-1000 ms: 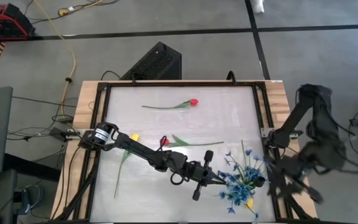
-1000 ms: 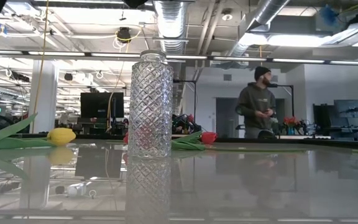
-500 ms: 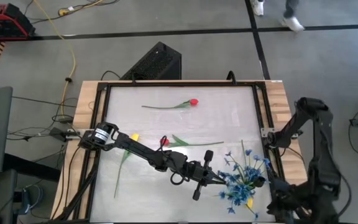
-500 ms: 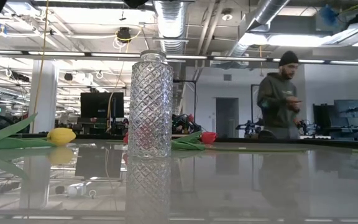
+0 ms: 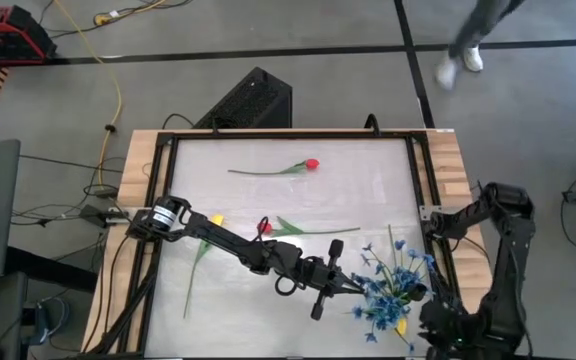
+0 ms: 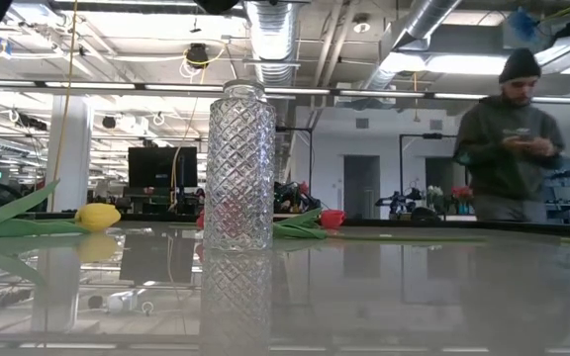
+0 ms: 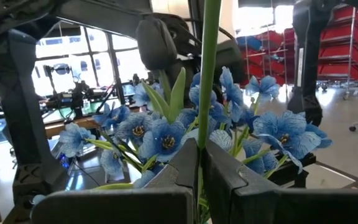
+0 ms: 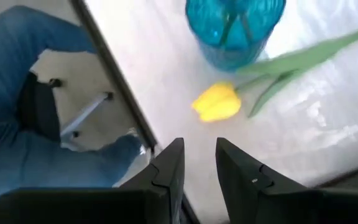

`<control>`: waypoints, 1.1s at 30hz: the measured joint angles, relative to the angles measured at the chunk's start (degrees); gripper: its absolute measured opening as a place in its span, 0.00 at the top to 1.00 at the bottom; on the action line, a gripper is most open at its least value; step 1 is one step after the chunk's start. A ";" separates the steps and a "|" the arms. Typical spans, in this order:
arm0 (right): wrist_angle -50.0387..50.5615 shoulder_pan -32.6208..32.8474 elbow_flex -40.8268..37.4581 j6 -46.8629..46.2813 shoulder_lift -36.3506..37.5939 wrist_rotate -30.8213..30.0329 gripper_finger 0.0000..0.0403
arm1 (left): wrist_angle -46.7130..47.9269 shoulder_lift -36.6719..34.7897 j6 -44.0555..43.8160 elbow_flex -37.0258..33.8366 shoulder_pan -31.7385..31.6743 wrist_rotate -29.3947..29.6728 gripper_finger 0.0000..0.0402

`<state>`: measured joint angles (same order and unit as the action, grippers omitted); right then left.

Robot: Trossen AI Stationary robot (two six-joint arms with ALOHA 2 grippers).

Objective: Sort flowers into vase by color
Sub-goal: Put the black flower into the blue vase

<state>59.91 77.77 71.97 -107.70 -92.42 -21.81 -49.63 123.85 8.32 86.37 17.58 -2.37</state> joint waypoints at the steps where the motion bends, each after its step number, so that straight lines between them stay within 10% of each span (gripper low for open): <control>1: -0.09 -1.04 0.00 0.18 -0.39 0.47 0.71 | 0.00 0.00 -0.02 0.00 0.00 -0.01 1.00; 12: -0.86 -12.08 -0.05 14.56 -6.14 14.32 0.71 | -0.44 0.00 0.46 0.00 -0.14 -0.02 1.00; 33: 1.73 -12.62 -0.08 15.22 -8.18 1.86 0.71 | 2.18 -0.04 -2.01 0.00 -0.18 -0.27 1.00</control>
<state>61.64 65.15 71.90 -92.48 -100.60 -19.95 -47.45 123.81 6.31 86.37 17.41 -2.64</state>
